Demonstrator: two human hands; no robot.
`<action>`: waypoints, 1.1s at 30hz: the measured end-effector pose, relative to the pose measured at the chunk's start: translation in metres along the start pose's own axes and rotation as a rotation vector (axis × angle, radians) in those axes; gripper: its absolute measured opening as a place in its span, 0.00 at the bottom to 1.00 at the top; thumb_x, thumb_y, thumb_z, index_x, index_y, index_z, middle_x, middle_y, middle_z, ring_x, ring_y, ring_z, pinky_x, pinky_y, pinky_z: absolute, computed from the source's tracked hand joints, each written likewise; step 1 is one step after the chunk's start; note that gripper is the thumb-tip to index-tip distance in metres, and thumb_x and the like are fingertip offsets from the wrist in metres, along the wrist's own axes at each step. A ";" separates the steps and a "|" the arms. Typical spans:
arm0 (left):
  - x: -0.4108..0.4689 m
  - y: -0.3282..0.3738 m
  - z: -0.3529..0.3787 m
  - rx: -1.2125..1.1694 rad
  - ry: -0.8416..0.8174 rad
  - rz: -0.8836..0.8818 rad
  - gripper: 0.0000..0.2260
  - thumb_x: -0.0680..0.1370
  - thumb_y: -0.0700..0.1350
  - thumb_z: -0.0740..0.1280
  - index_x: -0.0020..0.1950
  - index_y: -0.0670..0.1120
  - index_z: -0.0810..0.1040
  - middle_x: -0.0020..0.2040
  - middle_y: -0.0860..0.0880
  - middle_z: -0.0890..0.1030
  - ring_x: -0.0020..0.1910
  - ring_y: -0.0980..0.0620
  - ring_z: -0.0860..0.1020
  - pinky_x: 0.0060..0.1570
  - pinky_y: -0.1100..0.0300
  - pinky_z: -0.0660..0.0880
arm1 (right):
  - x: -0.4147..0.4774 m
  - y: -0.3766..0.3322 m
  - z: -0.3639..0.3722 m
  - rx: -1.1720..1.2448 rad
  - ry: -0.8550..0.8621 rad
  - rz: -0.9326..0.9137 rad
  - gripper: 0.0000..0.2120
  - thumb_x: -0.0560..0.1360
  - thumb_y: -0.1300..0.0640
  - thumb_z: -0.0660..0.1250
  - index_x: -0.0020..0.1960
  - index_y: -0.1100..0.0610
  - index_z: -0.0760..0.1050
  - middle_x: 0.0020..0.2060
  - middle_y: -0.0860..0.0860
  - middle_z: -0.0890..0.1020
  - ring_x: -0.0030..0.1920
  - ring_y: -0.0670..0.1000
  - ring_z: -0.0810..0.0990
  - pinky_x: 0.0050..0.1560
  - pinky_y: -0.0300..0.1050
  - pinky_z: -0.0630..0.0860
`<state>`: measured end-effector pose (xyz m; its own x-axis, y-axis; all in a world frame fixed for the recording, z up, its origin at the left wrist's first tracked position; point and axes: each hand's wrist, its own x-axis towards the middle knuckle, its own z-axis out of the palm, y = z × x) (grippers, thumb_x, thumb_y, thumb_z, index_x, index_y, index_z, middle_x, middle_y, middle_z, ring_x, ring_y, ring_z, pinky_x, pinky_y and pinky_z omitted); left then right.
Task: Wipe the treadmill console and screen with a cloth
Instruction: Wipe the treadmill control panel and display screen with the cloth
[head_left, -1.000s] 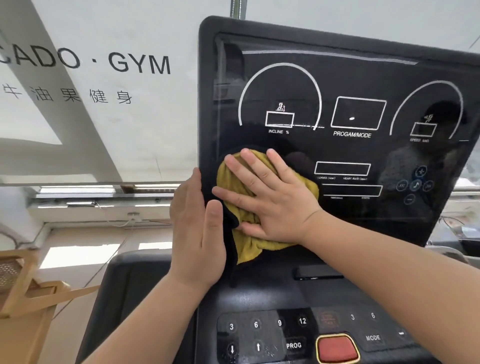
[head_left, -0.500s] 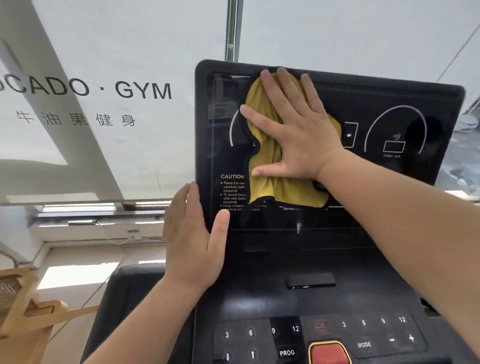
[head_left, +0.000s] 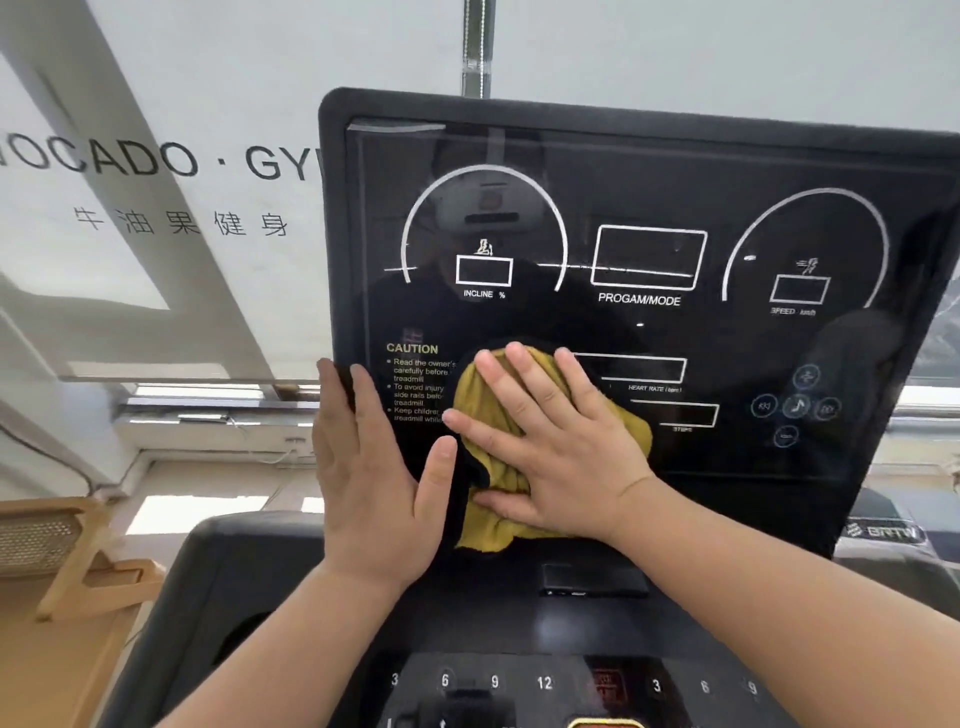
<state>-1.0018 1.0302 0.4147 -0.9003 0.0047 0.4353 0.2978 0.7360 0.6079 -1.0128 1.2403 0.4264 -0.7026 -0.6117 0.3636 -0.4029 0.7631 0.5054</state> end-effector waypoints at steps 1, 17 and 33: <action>-0.001 0.002 0.001 0.015 0.007 -0.009 0.41 0.79 0.68 0.49 0.83 0.42 0.47 0.83 0.41 0.43 0.82 0.47 0.42 0.80 0.51 0.42 | -0.001 0.000 0.001 0.008 0.009 -0.008 0.41 0.77 0.26 0.55 0.84 0.43 0.50 0.83 0.59 0.47 0.83 0.62 0.45 0.81 0.66 0.41; -0.017 0.033 0.001 0.278 -0.036 0.095 0.32 0.77 0.64 0.58 0.77 0.49 0.68 0.80 0.43 0.62 0.78 0.38 0.61 0.74 0.36 0.61 | 0.080 0.137 -0.064 -0.050 0.111 0.192 0.37 0.80 0.28 0.51 0.84 0.44 0.51 0.83 0.60 0.50 0.83 0.64 0.49 0.80 0.67 0.46; -0.026 0.022 0.005 0.277 -0.021 0.121 0.28 0.74 0.62 0.65 0.69 0.48 0.78 0.77 0.42 0.67 0.72 0.37 0.68 0.68 0.38 0.68 | -0.031 0.039 0.007 -0.098 -0.019 -0.162 0.35 0.82 0.38 0.51 0.85 0.48 0.44 0.84 0.53 0.42 0.83 0.57 0.40 0.81 0.61 0.36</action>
<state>-0.9739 1.0499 0.4134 -0.8706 0.1158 0.4781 0.3081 0.8860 0.3465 -1.0108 1.2907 0.4289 -0.6447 -0.7200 0.2566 -0.4535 0.6305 0.6300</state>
